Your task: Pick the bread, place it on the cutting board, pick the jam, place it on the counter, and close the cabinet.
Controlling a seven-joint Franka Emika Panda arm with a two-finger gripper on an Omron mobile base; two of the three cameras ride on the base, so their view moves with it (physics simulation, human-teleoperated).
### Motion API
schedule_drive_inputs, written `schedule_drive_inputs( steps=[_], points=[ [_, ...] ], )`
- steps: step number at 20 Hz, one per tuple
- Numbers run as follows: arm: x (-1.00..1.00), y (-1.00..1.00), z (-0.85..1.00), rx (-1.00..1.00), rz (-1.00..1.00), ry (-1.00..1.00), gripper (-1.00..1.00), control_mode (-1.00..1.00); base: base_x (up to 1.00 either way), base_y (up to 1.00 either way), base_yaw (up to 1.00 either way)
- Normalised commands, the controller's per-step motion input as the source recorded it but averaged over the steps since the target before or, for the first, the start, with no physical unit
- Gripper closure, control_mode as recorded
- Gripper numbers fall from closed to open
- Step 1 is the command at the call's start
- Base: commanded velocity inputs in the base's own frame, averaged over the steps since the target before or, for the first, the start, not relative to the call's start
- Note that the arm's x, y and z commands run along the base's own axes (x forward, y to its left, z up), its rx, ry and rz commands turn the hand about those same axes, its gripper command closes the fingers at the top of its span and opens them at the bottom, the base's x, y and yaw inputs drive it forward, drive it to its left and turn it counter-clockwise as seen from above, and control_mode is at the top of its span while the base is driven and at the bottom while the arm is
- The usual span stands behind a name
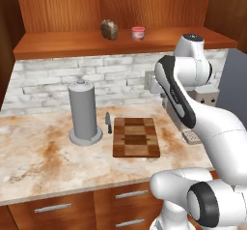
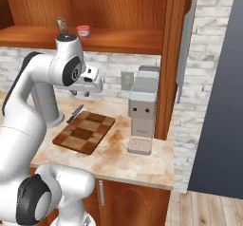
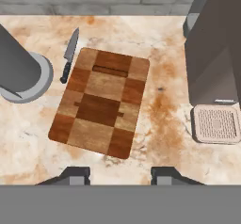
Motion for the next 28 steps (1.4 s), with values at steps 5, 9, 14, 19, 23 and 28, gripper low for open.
schedule_drive_inputs(
  steps=[5, 9, 14, 19, 23, 28],
  points=[
    [-0.01, 0.0, 0.03, 0.0, 0.01, -0.08, -1.0, -1.0, 0.0, 0.0, 0.0],
    [-0.09, 0.0, 0.12, 0.0, 0.04, -0.21, -1.0, -1.0, 0.0, 0.0, 0.0],
    [-0.15, 0.02, 0.08, 0.0, 0.05, -0.23, -1.0, -1.0, 0.0, 0.0, 0.0],
    [-0.01, 0.23, 0.04, 0.0, 0.03, -0.15, -1.0, -1.0, 0.0, 0.0, 0.0],
    [0.0, 0.33, 0.06, 0.0, 0.01, -0.09, -1.0, -1.0, 0.0, 0.0, 0.0],
    [0.0, 0.17, 0.29, 0.0, 0.0, -0.06, -1.0, -1.0, 0.0, 0.0, 0.0]
  ],
)
